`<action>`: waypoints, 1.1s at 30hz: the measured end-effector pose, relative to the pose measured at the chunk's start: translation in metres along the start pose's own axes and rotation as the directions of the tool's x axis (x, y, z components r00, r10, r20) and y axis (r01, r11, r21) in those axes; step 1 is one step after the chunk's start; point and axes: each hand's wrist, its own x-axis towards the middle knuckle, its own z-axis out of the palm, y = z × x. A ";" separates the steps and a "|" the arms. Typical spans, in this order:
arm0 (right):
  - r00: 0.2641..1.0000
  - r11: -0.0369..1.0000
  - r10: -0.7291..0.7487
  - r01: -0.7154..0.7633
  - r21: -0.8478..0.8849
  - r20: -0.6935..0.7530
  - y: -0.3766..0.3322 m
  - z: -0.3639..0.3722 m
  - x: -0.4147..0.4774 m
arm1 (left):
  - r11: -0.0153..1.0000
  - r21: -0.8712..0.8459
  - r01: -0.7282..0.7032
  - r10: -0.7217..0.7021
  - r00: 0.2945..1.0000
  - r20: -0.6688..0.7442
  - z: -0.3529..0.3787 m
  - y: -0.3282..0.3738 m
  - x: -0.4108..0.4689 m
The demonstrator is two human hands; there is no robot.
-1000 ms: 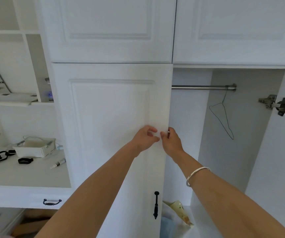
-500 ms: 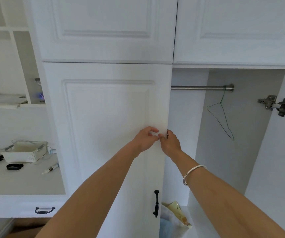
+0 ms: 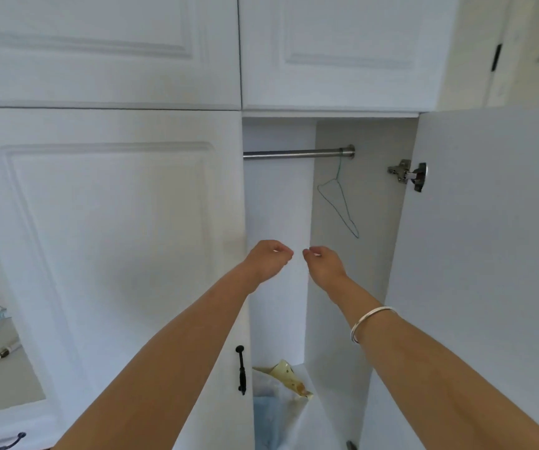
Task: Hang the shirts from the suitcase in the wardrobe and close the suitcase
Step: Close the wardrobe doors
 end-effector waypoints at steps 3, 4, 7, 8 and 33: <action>0.994 1.000 0.002 -0.005 -0.024 -0.108 0.018 -0.064 -0.015 | 0.998 0.024 -0.057 0.054 0.991 0.119 0.054 0.031 -0.003; 0.987 1.000 -0.005 0.000 -0.027 -0.163 0.022 -0.092 -0.025 | 0.997 0.019 -0.080 0.075 0.983 0.165 0.075 0.047 -0.006; 0.958 0.999 -0.039 0.028 -0.044 -0.284 0.025 -0.157 -0.055 | 0.990 -0.012 -0.141 0.140 0.960 0.244 0.126 0.085 -0.019; 0.948 0.998 -0.053 0.038 -0.052 -0.313 0.024 -0.173 -0.065 | 0.987 -0.023 -0.159 0.159 0.953 0.258 0.140 0.095 -0.024; 0.980 0.985 0.129 -0.109 0.135 -0.150 0.096 -0.375 -0.201 | 0.979 -0.112 -0.170 0.203 0.868 0.453 0.336 0.198 -0.160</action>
